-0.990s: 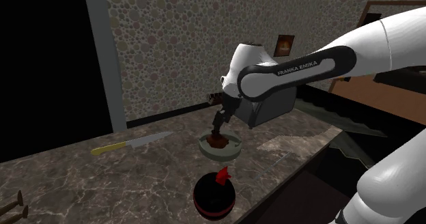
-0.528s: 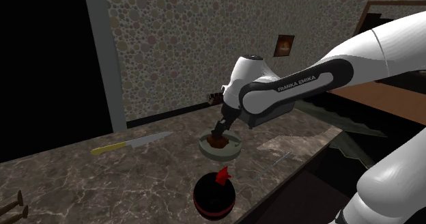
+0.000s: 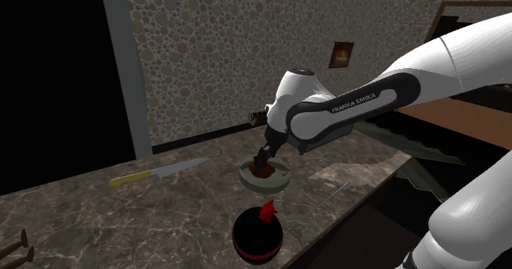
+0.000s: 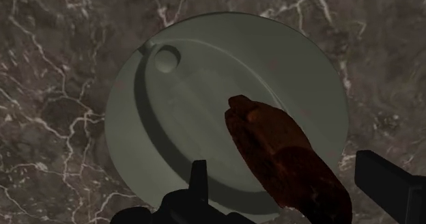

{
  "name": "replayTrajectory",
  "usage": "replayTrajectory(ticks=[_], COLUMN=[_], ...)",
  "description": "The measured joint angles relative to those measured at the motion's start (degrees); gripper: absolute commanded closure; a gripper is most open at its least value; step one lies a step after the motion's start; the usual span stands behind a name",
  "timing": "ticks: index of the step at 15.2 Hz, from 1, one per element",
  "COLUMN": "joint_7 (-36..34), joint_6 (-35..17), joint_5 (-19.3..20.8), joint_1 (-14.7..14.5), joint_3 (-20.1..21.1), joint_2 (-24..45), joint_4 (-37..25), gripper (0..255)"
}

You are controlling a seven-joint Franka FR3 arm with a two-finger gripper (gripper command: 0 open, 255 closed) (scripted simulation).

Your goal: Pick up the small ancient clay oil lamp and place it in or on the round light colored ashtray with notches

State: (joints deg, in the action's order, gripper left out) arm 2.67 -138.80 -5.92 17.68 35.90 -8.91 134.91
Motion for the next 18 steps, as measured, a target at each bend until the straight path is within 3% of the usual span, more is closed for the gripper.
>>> replayTrajectory(ticks=[10, 18], joint_7=[0.01, 1.30], joint_6=[-0.10, 5.88], joint_5=[-0.02, -1.82], joint_1=[-0.02, -0.44], joint_3=[0.01, -1.00], joint_2=[-0.06, -3.13], joint_4=[-0.02, -3.15], gripper=[255, 255])
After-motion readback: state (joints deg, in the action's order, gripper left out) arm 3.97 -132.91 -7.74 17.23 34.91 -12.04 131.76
